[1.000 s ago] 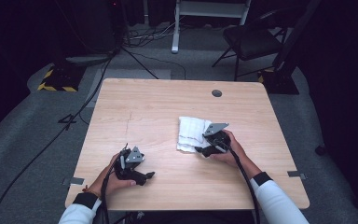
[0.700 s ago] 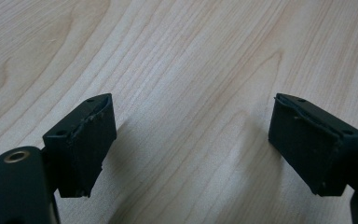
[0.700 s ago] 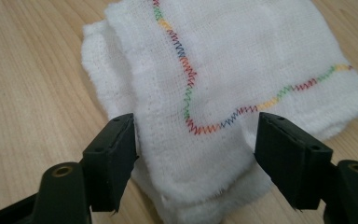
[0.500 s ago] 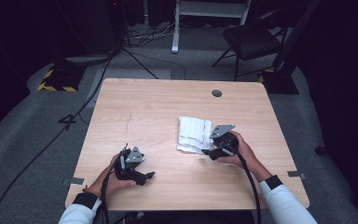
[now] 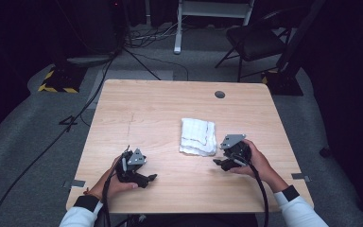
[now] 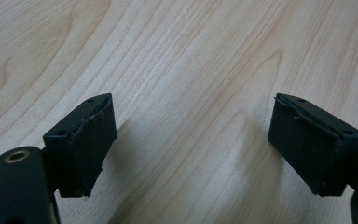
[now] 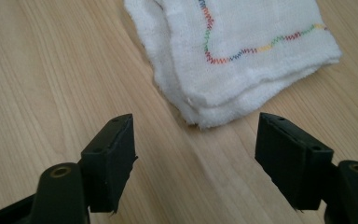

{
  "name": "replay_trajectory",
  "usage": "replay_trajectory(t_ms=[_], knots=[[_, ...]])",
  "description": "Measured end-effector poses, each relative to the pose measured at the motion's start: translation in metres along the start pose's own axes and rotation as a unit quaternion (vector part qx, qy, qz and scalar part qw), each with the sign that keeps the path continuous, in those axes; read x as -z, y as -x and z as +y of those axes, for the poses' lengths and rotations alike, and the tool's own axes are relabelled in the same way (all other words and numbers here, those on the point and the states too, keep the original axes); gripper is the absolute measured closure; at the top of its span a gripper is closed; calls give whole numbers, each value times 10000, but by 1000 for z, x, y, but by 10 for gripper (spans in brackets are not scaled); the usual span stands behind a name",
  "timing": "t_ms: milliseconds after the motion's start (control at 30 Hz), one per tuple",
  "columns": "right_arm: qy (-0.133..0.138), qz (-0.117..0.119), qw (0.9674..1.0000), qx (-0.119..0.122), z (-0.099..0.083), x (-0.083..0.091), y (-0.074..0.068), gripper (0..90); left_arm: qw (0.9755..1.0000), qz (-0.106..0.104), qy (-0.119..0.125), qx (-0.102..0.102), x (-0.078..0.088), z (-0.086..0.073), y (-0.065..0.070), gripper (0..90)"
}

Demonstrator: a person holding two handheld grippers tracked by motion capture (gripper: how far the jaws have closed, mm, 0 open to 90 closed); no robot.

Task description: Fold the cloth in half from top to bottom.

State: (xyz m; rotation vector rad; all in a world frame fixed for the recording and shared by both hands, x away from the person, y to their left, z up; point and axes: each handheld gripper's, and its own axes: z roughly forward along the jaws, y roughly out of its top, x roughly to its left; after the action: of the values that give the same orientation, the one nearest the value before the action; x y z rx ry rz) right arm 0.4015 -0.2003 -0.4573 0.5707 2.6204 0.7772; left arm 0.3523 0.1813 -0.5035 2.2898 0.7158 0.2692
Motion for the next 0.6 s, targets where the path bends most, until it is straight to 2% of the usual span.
replay_trajectory(t_ms=[133, 600], knots=[[-69, -74, 9999, 79, -9, 4, -1, 299, 10000, 0, 0, 1, 0, 0, 0, 154], [-127, -240, 9996, -6, -38, 21, -2, 296, 10000, 7, -3, 2, 0, 0, 0, 154]])
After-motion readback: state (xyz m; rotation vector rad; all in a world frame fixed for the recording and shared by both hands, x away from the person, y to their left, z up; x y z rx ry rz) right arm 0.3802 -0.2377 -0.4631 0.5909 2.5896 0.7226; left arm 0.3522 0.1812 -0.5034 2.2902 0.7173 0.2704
